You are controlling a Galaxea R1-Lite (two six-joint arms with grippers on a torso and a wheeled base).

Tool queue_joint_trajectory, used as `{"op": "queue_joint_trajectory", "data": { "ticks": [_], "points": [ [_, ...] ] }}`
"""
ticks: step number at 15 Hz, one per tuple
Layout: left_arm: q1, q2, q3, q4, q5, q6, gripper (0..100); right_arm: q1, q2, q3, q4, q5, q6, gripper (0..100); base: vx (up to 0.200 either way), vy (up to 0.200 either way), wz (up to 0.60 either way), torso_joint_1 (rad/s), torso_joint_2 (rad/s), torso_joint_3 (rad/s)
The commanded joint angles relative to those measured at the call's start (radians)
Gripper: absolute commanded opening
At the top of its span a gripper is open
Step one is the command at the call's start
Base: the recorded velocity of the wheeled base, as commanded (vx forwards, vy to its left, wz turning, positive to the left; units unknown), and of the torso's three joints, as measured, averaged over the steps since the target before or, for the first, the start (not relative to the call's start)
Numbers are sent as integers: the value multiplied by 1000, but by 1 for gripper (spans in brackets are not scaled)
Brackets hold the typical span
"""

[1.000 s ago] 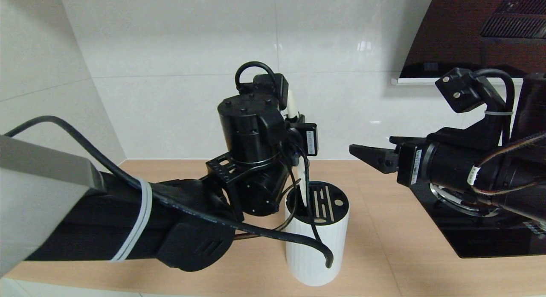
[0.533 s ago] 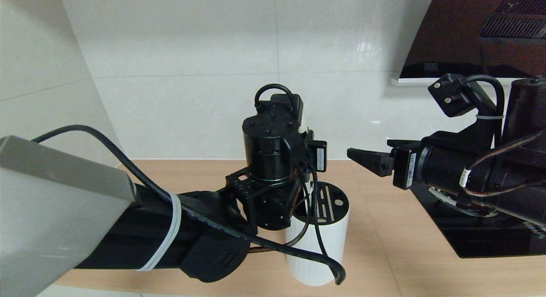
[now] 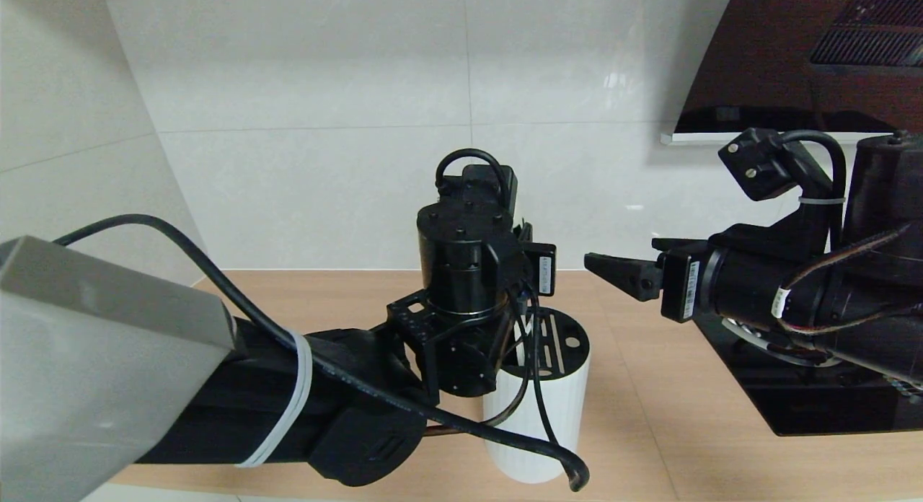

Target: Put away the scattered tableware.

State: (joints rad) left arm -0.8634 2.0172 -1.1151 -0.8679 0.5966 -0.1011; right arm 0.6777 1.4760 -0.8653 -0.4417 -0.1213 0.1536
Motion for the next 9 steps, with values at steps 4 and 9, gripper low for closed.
{"op": "queue_joint_trajectory", "data": {
  "ticks": [4,9],
  "points": [
    [-11,-69,1,1,5,0,0,0,4,0,0,0,0,100,0,0,0,0,0,0],
    [-37,-72,15,1,9,0,0,0,10,0,0,-1,0,100,0,0,0,0,0,0]
  ]
}}
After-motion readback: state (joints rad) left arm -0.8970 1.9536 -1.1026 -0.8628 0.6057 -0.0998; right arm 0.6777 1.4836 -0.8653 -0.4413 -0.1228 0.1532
